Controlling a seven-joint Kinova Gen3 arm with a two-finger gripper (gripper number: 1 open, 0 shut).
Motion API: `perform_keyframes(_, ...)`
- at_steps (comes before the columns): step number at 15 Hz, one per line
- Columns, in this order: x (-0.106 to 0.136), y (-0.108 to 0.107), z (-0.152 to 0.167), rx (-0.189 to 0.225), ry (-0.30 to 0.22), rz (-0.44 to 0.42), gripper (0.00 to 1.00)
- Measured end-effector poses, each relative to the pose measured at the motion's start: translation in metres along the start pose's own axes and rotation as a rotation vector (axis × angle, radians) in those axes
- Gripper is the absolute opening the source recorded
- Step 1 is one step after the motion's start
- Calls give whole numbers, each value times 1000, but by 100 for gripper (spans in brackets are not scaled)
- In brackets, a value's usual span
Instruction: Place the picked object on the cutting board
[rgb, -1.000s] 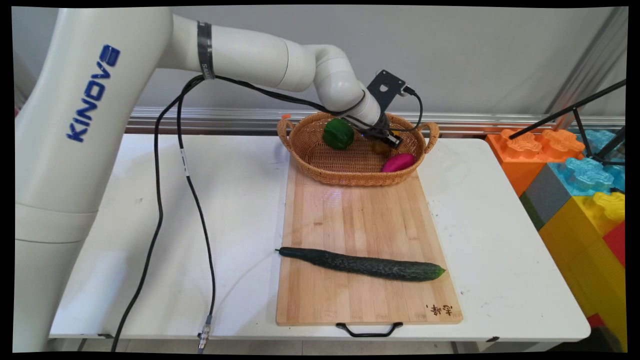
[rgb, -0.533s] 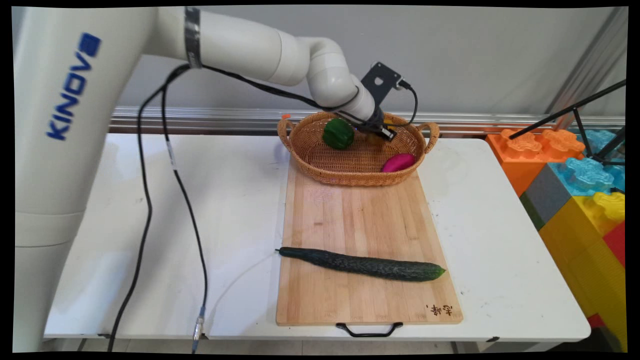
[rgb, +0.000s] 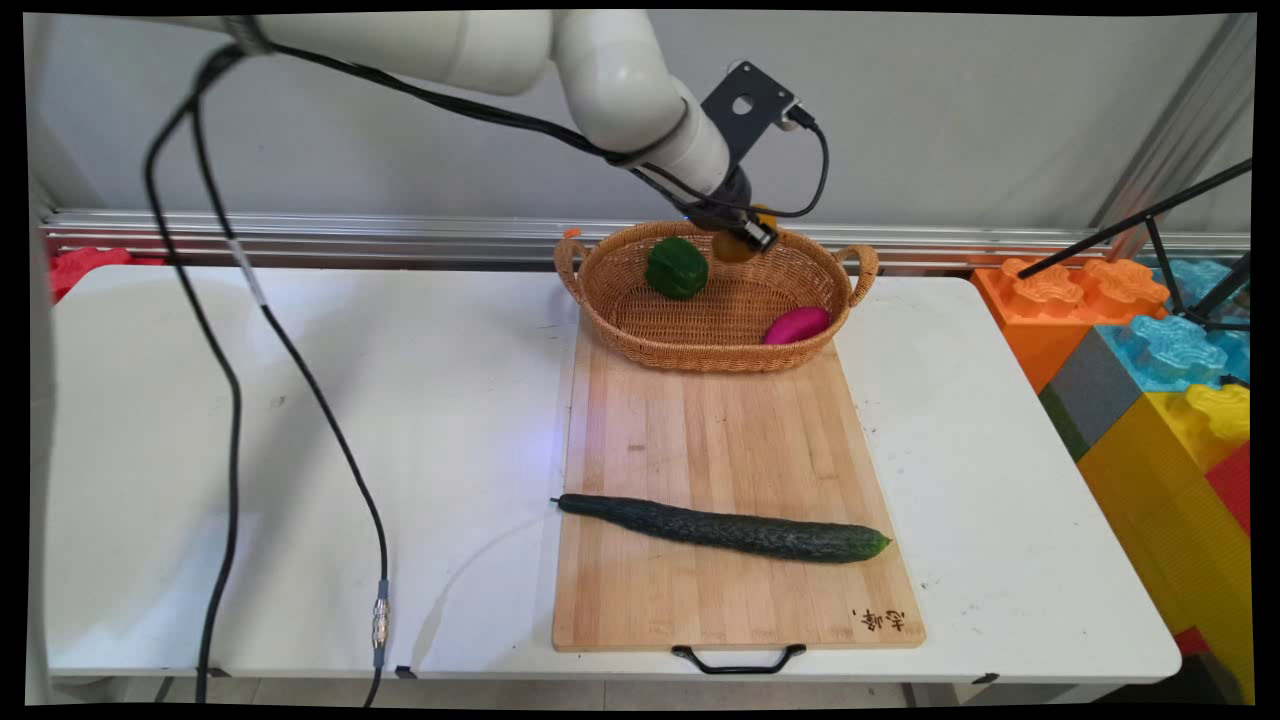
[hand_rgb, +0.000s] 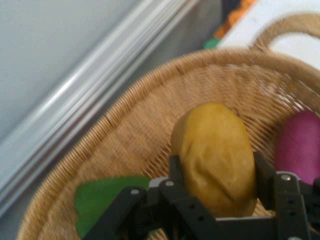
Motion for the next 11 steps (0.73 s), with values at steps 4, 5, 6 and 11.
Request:
perform_keyframes(4,-13,18,-36,-124,-57,24,0)
perform_keyframes(5,-15,28,-44,-167,-63,32,0)
perform_keyframes(6,-16,39,-53,-215,-65,41,0)
perform_keyframes(11,-27,82,-74,-384,-75,92,100)
